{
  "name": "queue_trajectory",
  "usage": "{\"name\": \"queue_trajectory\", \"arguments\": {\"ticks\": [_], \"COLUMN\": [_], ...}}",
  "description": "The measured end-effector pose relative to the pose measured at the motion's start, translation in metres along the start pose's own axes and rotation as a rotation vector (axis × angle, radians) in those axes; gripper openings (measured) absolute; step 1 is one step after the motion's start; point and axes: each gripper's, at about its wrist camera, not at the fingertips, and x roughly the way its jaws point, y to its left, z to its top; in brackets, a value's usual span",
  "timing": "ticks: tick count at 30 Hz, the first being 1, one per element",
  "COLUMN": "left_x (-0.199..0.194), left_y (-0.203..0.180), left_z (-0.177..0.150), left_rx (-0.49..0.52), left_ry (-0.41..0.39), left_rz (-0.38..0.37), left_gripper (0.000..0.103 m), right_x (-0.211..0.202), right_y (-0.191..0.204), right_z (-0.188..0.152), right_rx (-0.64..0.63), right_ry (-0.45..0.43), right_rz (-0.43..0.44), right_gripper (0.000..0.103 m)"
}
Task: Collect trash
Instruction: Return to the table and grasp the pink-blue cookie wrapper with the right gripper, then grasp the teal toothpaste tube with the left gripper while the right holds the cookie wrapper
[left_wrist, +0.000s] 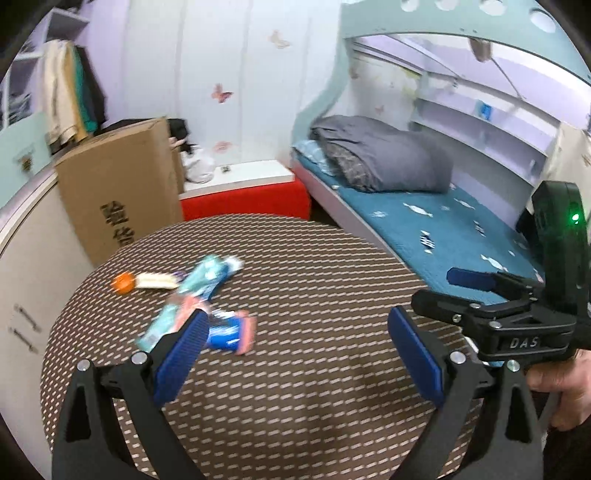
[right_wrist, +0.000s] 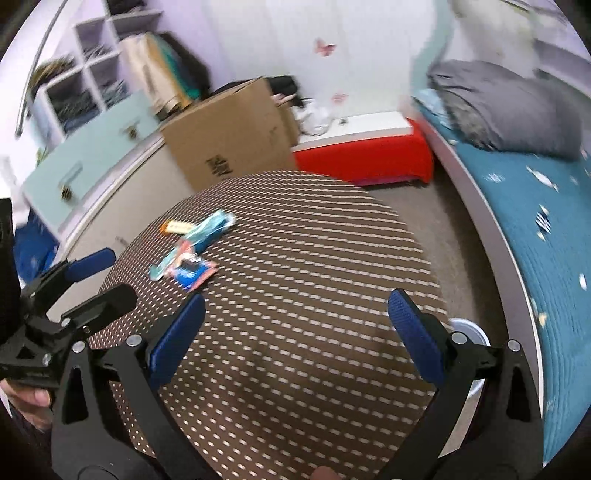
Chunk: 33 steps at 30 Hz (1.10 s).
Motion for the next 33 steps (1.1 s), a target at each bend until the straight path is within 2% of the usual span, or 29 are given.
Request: {"name": "queue_trajectory", "arguments": {"ticks": [7, 14, 18, 21, 23, 24, 26, 30, 33], "left_x": [-0.009, -0.009, -0.004, 0.002, 0.004, 0.005, 0.01, 0.023, 0.039], "left_y": [0.061, 0.099, 0.117, 0.128, 0.134, 0.135, 0.139, 0.143, 0.143], "left_z": [-0.019, -0.034, -0.044, -0.049, -0.05, -0.05, -0.048, -0.042, -0.035], "left_rx": [-0.062, -0.093, -0.117, -0.129, -0.131, -0.133, -0.13, -0.096, -0.061], "left_ry": [0.001, 0.02, 0.046, 0.062, 0.068, 0.07, 0.075, 0.085, 0.097], "left_rz": [0.093, 0.15, 0.172, 0.186, 0.194, 0.195, 0.194, 0.198, 0.196], "left_gripper": [0.095, 0.095, 0.095, 0.095, 0.095, 0.095, 0.095, 0.095, 0.095], "right_x": [0.039, 0.08, 0.116, 0.143, 0.156, 0.161, 0.159, 0.145, 0.13], "right_y": [0.041, 0.091, 0.118, 0.129, 0.132, 0.133, 0.134, 0.125, 0.105], "right_z": [0.009, 0.018, 0.017, 0.017, 0.016, 0.015, 0.014, 0.006, 0.0], "right_rx": [-0.122, -0.294, -0.411, -0.472, -0.491, -0.498, -0.511, -0.489, -0.42], "right_ry": [0.06, 0.11, 0.165, 0.207, 0.234, 0.243, 0.23, 0.229, 0.214], "right_rz": [0.047, 0.117, 0.119, 0.118, 0.119, 0.126, 0.132, 0.132, 0.118], "right_gripper": [0.097, 0.097, 0.095, 0.074, 0.055, 0.053, 0.041, 0.038, 0.038]}}
